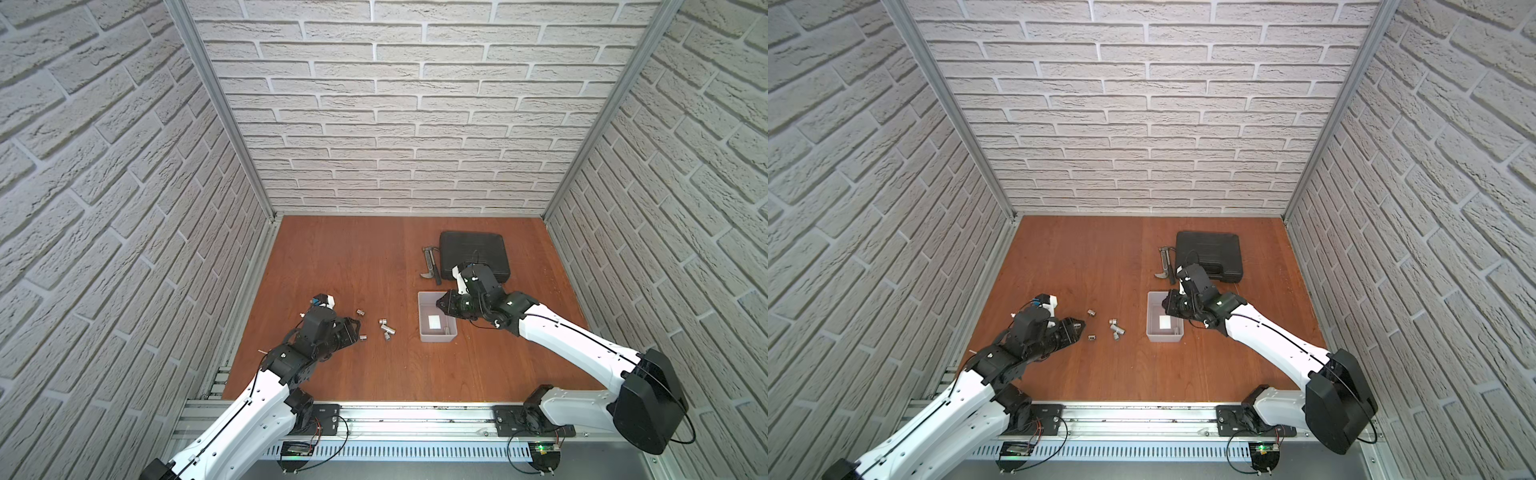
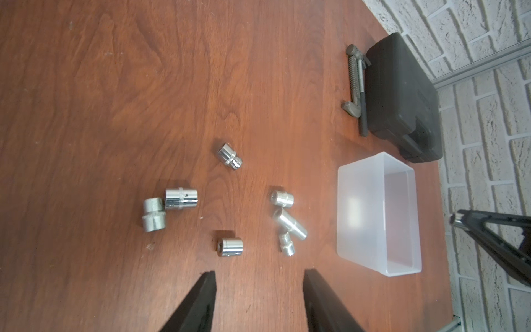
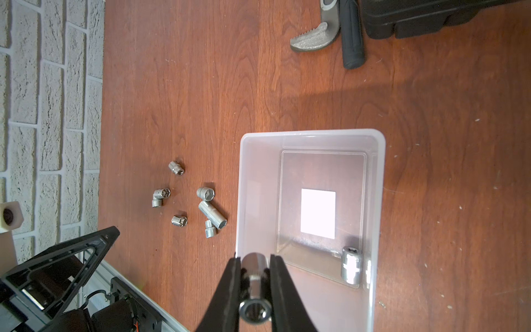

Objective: Put the socket on the desktop into the storage box
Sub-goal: Place the socket head in the storage box.

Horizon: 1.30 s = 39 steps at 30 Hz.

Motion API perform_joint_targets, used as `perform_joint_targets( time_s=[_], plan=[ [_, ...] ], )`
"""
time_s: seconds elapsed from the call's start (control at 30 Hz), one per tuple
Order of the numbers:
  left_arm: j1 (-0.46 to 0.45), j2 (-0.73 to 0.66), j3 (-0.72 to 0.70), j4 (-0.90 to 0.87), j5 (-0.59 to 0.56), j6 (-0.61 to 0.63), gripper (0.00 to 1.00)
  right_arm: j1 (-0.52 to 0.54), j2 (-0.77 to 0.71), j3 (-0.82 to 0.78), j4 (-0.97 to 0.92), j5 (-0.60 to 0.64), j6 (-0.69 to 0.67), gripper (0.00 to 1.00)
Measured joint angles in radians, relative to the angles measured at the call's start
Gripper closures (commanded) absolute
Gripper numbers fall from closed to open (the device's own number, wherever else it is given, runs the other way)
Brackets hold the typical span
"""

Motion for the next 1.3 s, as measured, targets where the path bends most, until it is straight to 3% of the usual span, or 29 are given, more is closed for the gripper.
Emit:
perform_joint_targets(
  time_s=[0.53, 0.87, 1.3],
  plan=[
    [0.000, 0.155, -0.003, 0.058, -0.019, 0.030, 0.46, -0.010, 0.044, -0.028, 0.012, 0.008, -0.005, 0.98],
    [0.001, 0.089, 0.000, 0.053, -0.040, 0.036, 0.43, -0.010, 0.079, 0.016, -0.019, 0.008, -0.003, 0.98],
    [0.001, 0.163, 0.000, 0.105, -0.035, 0.051, 0.43, -0.013, 0.117, 0.049, -0.048, 0.010, -0.017, 0.94]
  ],
)
